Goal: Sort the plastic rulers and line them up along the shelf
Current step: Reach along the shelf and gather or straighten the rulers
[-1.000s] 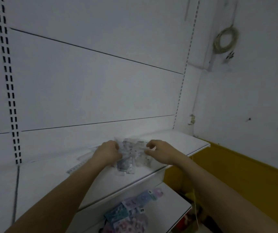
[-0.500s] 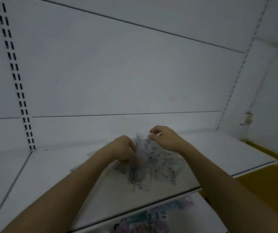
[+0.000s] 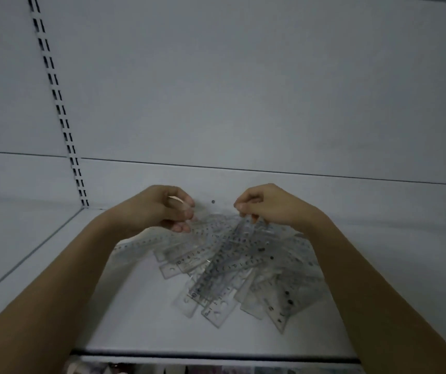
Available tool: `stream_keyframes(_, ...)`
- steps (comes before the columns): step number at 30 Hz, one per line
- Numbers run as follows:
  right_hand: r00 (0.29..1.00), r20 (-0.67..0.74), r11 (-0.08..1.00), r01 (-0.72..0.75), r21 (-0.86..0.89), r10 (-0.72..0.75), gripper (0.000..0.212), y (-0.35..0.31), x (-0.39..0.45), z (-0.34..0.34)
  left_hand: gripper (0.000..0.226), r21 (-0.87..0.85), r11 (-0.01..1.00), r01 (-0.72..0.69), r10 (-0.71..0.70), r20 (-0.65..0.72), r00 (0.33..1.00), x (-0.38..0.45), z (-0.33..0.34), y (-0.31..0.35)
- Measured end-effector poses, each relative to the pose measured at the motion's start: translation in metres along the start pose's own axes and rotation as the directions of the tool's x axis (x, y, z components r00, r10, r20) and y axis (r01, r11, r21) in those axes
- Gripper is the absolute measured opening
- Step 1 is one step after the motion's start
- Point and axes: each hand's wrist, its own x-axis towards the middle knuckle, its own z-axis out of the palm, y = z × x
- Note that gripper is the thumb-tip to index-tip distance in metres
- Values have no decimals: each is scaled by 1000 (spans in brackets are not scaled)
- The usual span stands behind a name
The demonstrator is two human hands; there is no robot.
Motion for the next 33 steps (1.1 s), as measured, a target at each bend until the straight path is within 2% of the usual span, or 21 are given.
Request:
stream_keyframes(3,996,46,991,78,-105,-74,18,2,0,6,37,26,999,-42,42,-18,999,1,-4,-2)
stream_keyframes(6,993,113,987,61,-146,-45,26,4,-8,13,50,106,993,-54,53,10,999,3,-5,-4)
stream_keyframes(10,983,184,950,62,-306,-5,40,5,-14,17,48,164,984,-70,66,29,997,3,-5,-8)
stream_keyframes(15,981,195,953,48,-298,11,40,7,-12,19,49,185,979,-82,72,57,996,4,-2,-10)
stream_keyframes(17,978,207,967,38,-251,15,36,9,-11,16,50,181,978,-100,90,58,994,5,-2,-10)
stream_keyframes(21,985,166,997,55,-46,-47,16,12,-11,13,54,143,983,-117,109,62,992,8,-2,-13)
stream_keyframes(25,991,116,994,58,96,-69,13,11,-11,8,60,212,969,-129,127,20,992,9,-1,-17)
stream_keyframes(27,994,92,968,40,247,-64,12,12,-12,7,62,219,969,-112,117,-10,993,10,0,-19)
stream_keyframes(29,999,38,899,18,438,-39,9,13,-9,8,59,244,966,-82,92,-31,995,11,2,-23)
stream_keyframes(31,999,-37,856,49,514,-35,17,12,-7,8,57,298,954,-41,61,-57,997,9,5,-23)
stream_keyframes(33,995,-96,870,82,487,-40,31,13,-5,10,62,329,944,-2,35,-96,995,5,6,-21)
